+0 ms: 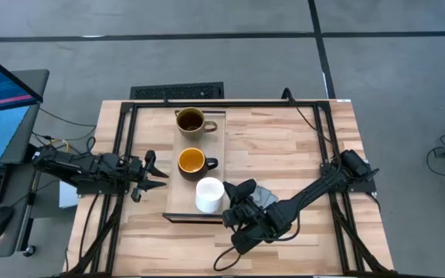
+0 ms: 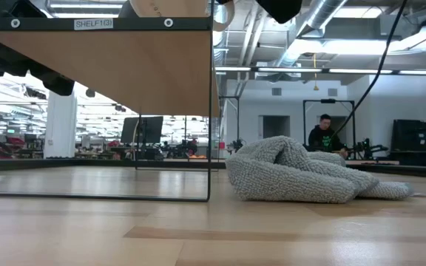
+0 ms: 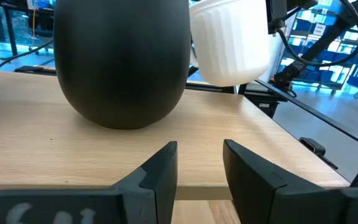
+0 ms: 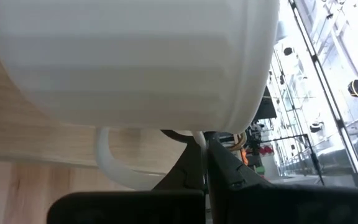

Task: Stack small to large cups/mugs on shelf
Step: Put the white mug on the shelf

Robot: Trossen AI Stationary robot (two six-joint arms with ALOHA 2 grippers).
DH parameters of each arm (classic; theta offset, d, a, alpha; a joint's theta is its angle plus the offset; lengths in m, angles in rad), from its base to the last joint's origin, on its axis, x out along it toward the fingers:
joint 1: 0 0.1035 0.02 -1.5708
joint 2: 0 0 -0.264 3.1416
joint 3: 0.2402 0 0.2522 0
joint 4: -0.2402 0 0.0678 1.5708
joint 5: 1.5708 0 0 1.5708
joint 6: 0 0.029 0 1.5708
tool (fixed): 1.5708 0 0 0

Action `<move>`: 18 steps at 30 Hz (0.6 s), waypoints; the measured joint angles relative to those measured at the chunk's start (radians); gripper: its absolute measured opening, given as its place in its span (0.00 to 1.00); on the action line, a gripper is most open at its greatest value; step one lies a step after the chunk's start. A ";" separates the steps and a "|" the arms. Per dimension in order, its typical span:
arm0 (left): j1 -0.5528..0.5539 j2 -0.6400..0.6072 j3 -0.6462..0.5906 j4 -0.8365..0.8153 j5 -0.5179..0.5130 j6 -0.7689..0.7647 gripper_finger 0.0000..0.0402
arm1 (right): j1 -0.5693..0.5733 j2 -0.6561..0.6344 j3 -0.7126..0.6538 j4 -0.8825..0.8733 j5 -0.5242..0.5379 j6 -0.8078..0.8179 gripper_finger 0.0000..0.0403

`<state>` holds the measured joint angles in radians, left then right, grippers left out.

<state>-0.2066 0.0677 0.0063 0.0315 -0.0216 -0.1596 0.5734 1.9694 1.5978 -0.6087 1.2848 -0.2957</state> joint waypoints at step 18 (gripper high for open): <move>0.000 0.001 0.000 0.000 0.000 -0.002 0.30 | -0.037 0.080 0.000 0.024 0.060 -0.089 0.03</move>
<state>-0.2066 0.0688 0.0063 0.0315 -0.0212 -0.1619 0.5368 2.0495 1.5973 -0.5844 1.3447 -0.3843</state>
